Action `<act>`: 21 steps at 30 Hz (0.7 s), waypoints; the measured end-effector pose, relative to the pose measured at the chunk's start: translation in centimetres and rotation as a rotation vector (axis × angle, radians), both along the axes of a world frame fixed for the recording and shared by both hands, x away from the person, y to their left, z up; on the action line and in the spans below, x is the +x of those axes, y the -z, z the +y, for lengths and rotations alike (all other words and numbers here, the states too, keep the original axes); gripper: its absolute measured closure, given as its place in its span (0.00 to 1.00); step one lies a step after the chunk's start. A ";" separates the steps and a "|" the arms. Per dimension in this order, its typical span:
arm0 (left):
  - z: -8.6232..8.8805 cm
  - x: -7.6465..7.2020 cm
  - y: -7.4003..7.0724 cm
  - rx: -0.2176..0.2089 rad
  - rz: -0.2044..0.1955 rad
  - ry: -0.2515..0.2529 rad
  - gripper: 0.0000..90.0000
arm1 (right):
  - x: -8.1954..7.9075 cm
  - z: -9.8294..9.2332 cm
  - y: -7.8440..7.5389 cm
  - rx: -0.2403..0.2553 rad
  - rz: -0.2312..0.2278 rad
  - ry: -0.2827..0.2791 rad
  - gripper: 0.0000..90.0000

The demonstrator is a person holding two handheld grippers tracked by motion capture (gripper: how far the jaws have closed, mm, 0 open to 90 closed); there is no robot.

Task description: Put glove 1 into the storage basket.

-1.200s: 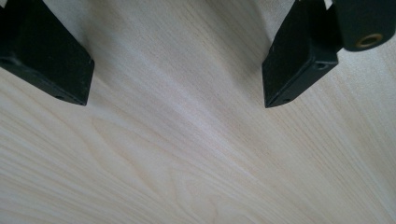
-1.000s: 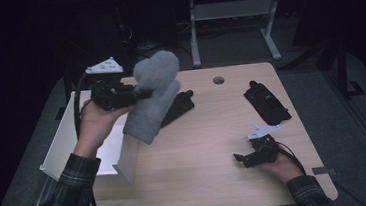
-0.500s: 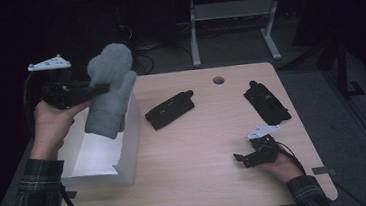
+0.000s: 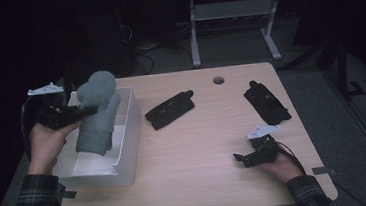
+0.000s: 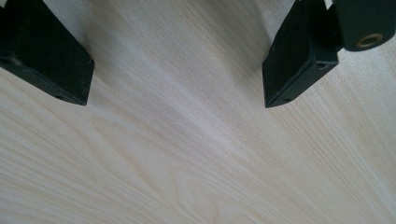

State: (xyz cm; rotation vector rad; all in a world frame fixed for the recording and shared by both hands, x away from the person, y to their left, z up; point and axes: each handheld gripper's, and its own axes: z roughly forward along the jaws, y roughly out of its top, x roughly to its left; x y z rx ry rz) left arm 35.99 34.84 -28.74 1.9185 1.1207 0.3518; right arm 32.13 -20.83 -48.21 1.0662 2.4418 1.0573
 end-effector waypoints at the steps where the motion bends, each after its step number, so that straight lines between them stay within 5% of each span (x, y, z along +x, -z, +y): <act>1: 0.1 -0.1 0.5 -0.001 0.006 -0.006 0.83 | 0.0 0.0 0.0 0.000 0.000 0.000 0.10; 12: 0.3 -0.4 6.7 0.031 0.137 -0.050 0.83 | 0.1 -0.4 0.0 -0.008 0.007 -0.068 0.06; 21: 0.7 2.2 10.8 0.088 0.226 -0.083 0.81 | 0.2 -0.4 0.0 -0.007 0.006 -0.069 0.06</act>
